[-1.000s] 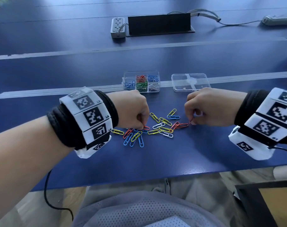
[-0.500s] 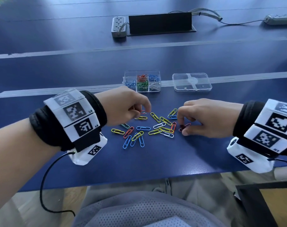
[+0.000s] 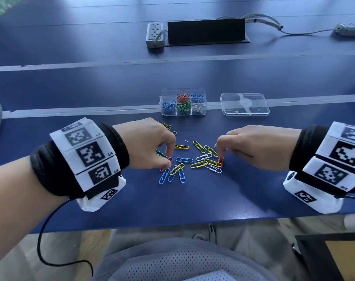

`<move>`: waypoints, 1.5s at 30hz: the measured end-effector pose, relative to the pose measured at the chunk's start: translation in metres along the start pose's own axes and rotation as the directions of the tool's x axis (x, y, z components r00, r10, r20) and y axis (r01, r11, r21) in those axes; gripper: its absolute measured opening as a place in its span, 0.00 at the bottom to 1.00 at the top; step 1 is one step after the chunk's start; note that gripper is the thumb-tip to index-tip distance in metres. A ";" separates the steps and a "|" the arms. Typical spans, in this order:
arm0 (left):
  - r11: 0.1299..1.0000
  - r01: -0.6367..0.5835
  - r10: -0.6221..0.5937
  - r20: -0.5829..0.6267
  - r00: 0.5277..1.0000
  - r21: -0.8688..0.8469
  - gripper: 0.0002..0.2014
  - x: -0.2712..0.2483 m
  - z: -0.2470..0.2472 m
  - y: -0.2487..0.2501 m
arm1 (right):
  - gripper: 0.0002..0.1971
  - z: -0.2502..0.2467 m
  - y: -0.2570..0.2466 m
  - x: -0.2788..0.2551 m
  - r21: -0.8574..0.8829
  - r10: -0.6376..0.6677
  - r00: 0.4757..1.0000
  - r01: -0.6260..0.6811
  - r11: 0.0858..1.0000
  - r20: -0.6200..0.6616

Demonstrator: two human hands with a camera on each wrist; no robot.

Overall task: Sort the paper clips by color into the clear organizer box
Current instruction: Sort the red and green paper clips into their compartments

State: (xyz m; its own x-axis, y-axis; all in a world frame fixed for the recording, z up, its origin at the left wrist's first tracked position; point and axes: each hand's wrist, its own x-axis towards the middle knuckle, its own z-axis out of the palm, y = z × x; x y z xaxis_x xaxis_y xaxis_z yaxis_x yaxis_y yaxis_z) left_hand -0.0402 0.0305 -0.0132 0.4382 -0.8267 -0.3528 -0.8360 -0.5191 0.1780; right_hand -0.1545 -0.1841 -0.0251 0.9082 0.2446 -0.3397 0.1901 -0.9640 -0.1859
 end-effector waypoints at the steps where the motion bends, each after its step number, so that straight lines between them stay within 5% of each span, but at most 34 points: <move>1: 1.000 -0.004 0.004 0.006 1.000 0.023 0.08 0.001 0.001 0.000 | 0.10 0.000 0.000 0.001 -0.004 -0.028 1.000 0.028 1.000 -0.009; 11: 0.999 0.032 -0.031 -0.053 0.998 0.023 0.10 0.002 0.006 0.002 | 0.09 -0.006 -0.010 0.008 -0.057 -0.094 0.996 0.094 0.994 0.001; 20: 0.997 0.044 -0.041 -0.047 0.998 0.063 0.08 0.002 0.008 0.010 | 0.02 -0.002 -0.008 0.007 -0.131 -0.027 0.994 0.041 0.991 0.110; 26: 0.984 0.059 -0.050 -0.055 0.997 0.170 0.11 0.009 0.011 0.015 | 0.09 -0.002 -0.007 0.010 -0.152 0.007 0.989 0.016 0.988 0.146; 30: 0.995 0.085 -0.084 -0.038 0.996 0.043 0.10 0.012 0.006 0.016 | 0.02 -0.001 -0.008 0.006 -0.161 -0.005 0.992 0.026 0.987 0.127; 33: 0.982 0.141 -0.149 -0.054 0.987 -0.124 0.16 0.016 -0.001 0.014 | 0.05 -0.002 -0.009 0.004 -0.171 -0.011 0.994 0.030 0.985 0.112; 38: 0.971 0.176 -0.188 -0.066 0.980 -0.160 0.20 0.028 -0.005 0.007 | 0.06 -0.004 -0.009 0.004 -0.117 0.041 0.988 -0.023 0.993 0.149; 45: 0.935 0.151 -0.192 -0.101 0.976 -0.320 0.04 0.040 -0.017 -0.004 | 0.15 -0.011 0.000 0.002 0.028 0.055 0.983 -0.061 0.998 0.176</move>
State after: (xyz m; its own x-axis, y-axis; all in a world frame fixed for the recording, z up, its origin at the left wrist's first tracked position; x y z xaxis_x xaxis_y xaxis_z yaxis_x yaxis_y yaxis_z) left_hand -0.0134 -0.0040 -0.0130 0.6215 -0.7293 -0.2862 -0.6099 -0.6797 0.4075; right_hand -0.1485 -0.1851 -0.0154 0.8376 0.2052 -0.5062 0.1234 -0.9739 -0.1906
